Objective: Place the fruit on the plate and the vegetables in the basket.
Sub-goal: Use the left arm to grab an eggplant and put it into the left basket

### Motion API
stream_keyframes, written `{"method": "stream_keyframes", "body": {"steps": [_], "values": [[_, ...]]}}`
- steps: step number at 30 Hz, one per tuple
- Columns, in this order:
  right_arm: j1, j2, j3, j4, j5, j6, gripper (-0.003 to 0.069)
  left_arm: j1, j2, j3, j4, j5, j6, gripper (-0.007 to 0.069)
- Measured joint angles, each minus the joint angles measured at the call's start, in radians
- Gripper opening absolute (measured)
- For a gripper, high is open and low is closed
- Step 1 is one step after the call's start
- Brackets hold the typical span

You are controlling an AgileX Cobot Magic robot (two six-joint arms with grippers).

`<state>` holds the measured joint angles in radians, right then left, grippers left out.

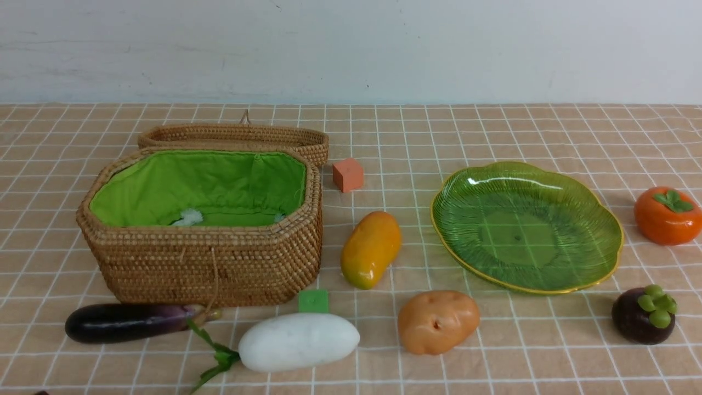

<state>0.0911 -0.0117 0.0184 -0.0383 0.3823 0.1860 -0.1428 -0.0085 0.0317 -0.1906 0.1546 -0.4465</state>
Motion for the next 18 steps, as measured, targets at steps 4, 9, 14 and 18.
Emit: {"method": "stream_keyframes", "body": {"steps": [4, 9, 14, 18], "values": [[0.0, 0.0, 0.0, 0.0, 0.0, 0.0, 0.0242, 0.0, 0.0, 0.0, -0.103, -0.155, -0.095, 0.0238], [0.0, 0.0, 0.0, 0.0, 0.0, 0.0, 0.0242, 0.0, 0.006, -0.021, -0.159, -0.186, -0.188, 0.0186], [0.0, 0.0, 0.0, 0.0, 0.0, 0.0, 0.0242, 0.0, 0.127, -0.165, -0.066, 0.022, -0.172, 0.0039], [0.0, 0.0, 0.0, -0.003, -0.001, 0.0, 0.0242, 0.0, 0.356, -0.382, 0.001, 0.309, -0.008, -0.0013]]}}
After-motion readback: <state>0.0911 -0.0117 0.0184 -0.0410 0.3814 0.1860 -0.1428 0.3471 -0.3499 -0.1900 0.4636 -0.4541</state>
